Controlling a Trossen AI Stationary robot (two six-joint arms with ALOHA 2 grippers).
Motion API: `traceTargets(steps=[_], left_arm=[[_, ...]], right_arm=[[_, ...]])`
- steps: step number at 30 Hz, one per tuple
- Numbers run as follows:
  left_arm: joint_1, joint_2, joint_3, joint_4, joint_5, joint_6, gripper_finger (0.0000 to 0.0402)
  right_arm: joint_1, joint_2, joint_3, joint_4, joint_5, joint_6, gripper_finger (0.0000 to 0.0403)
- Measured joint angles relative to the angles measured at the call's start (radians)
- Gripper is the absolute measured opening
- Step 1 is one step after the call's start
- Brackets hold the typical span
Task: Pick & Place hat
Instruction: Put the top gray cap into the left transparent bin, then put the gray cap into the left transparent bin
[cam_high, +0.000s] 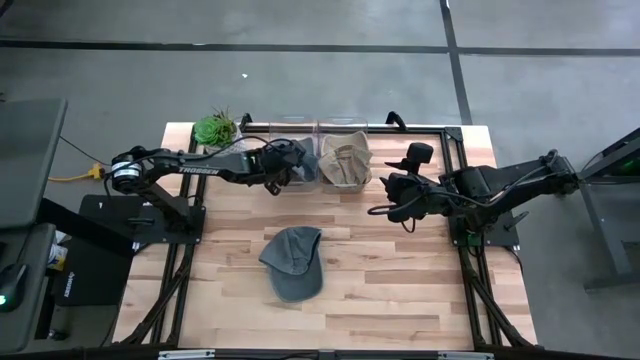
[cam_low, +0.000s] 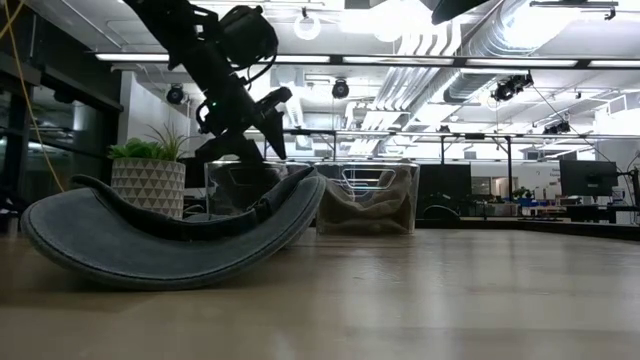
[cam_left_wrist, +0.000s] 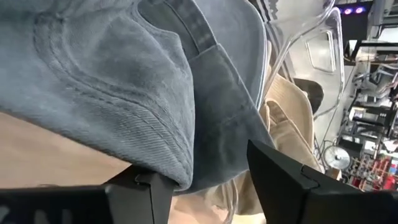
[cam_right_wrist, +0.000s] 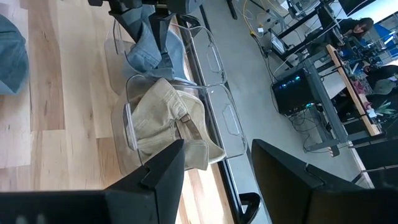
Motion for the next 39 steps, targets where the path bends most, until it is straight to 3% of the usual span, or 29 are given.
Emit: traceTargets(steps=[15,30,34,39], left_arm=[[0.0,-0.086,0.001,-0.027,0.007,0.003,0.0182],[0.0,-0.202,0.001,-0.207,0.031,0.075,0.0179],[0.0,-0.202,0.001,-0.198,0.048,0.109,0.0151],[0.0,-0.202,0.001,-0.197,0.057,0.177,0.0084]], right_arm=[[0.0,0.0,0.0,0.0,0.0,0.0,0.0181],[-0.008,0.0,0.0,0.0,0.0,0.002,0.0181],[-0.029,0.0,0.0,0.0,-0.014,0.003,0.0181],[-0.053,0.0,0.0,0.0,-0.064,0.002,0.0181]])
